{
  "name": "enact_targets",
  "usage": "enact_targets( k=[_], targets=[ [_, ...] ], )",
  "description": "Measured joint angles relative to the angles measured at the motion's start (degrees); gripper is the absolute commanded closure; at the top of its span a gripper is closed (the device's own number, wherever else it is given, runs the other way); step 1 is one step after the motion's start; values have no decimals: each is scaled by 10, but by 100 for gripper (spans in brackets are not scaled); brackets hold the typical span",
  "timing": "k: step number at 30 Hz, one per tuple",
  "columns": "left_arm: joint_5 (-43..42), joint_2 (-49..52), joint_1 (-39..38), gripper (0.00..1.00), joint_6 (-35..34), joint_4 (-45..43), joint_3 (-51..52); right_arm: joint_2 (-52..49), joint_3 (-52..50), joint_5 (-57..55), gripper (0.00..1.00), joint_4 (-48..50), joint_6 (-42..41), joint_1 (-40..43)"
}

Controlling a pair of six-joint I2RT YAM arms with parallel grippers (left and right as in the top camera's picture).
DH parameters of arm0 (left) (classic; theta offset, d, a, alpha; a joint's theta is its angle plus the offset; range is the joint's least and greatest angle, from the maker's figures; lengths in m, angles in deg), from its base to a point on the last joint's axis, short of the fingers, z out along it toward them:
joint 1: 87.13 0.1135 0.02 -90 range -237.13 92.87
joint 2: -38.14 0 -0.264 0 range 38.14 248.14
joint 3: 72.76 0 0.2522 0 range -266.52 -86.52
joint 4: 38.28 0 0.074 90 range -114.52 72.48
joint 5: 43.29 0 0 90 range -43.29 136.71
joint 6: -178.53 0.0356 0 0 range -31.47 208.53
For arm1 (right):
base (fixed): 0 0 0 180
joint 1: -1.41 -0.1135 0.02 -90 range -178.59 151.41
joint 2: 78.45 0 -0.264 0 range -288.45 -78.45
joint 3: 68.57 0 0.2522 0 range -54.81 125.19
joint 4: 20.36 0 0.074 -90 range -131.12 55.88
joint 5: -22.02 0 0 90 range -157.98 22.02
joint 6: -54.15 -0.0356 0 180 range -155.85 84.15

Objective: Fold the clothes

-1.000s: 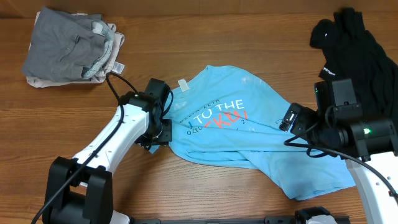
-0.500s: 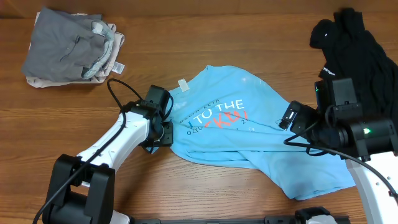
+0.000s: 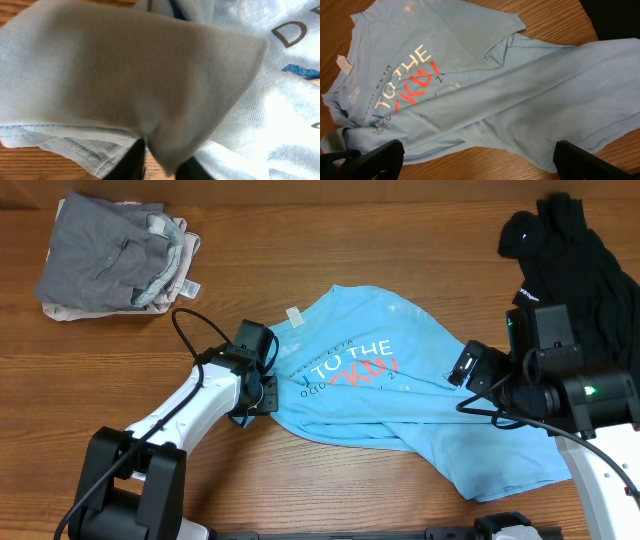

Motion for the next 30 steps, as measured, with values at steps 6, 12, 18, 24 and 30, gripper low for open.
enact_targets(
  k=[6, 12, 18, 24, 30],
  targets=[
    [2, 0, 0, 96, 2, -2, 0, 0, 0, 0, 0, 2, 0, 0],
    [16, 0, 0, 96, 2, 52, -15, 0, 0, 0, 0, 3, 0, 0],
    [55, 3, 0, 95, 12, 201, -165, 0, -1, 0, 0, 2, 0, 0],
    [101, 1, 0, 95, 30, 298, -315, 0, -1, 4, 0, -14, 0, 0],
    [122, 1, 0, 96, 43, 323, -394, 0, -2, 38, 0, -56, 0, 0]
  ],
)
